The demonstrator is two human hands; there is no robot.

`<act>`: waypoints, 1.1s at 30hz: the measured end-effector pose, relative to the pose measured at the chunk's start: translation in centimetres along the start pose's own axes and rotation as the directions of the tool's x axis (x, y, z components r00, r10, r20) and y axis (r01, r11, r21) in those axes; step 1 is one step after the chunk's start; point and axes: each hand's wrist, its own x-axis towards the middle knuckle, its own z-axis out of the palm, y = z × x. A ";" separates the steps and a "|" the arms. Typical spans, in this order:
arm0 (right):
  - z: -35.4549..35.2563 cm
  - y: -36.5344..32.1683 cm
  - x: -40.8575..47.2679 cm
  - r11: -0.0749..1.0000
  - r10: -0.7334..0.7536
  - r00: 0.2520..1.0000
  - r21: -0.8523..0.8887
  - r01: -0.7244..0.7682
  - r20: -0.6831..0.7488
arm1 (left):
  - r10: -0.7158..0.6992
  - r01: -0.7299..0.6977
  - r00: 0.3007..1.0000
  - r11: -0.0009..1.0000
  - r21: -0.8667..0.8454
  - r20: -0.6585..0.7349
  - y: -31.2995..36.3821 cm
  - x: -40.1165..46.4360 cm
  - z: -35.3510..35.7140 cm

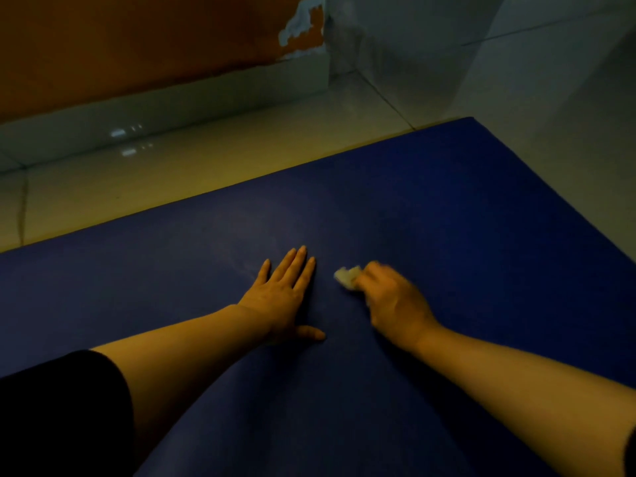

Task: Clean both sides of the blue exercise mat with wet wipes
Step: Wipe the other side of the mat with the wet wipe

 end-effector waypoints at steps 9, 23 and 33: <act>-0.2 -2.5 -4.9 0.989 -0.131 0.991 0.059 0.132 -0.019 | -0.025 0.024 0.999 0.999 0.049 0.020 0.6 -0.3 -0.3; -1.0 -2.4 -8.4 0.991 -0.103 0.995 0.084 0.103 -0.011 | 0.161 -0.175 0.969 0.983 0.060 0.189 6.7 -4.7 -0.5; -3.6 2.7 -8.4 0.982 0.187 0.979 0.026 -0.185 -0.079 | 0.124 -0.152 0.946 0.986 0.073 0.299 9.7 -6.1 1.2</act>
